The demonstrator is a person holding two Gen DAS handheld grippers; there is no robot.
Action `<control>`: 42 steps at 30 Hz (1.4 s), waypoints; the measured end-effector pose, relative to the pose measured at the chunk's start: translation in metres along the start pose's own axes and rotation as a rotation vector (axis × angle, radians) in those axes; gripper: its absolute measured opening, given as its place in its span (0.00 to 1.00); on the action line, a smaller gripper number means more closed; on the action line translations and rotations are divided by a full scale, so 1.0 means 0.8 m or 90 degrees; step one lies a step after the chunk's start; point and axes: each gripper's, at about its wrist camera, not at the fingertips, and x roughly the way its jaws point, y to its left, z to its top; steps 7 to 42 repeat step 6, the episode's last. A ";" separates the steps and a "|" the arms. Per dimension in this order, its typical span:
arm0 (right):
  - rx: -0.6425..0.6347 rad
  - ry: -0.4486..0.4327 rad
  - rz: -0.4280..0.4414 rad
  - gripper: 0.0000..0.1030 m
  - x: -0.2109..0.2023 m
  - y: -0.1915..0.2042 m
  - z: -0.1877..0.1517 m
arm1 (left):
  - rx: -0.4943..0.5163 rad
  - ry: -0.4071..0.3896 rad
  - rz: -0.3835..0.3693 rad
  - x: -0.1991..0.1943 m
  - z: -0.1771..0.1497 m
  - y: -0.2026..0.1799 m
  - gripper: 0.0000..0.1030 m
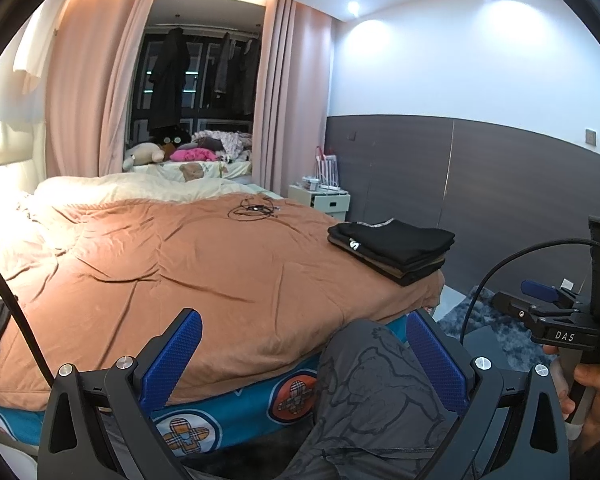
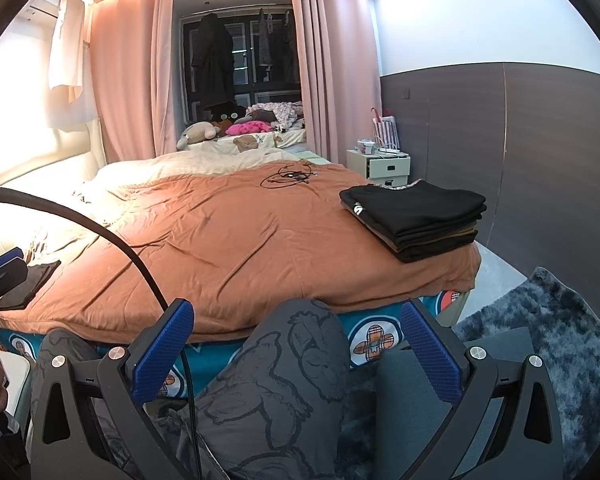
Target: Fold small clothes
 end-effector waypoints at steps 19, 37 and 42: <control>0.004 -0.008 0.009 1.00 -0.004 -0.008 0.003 | 0.009 -0.014 0.006 -0.016 0.002 -0.005 1.00; 0.004 -0.008 0.009 1.00 -0.004 -0.008 0.003 | 0.009 -0.014 0.006 -0.016 0.002 -0.005 1.00; 0.004 -0.008 0.009 1.00 -0.004 -0.008 0.003 | 0.009 -0.014 0.006 -0.016 0.002 -0.005 1.00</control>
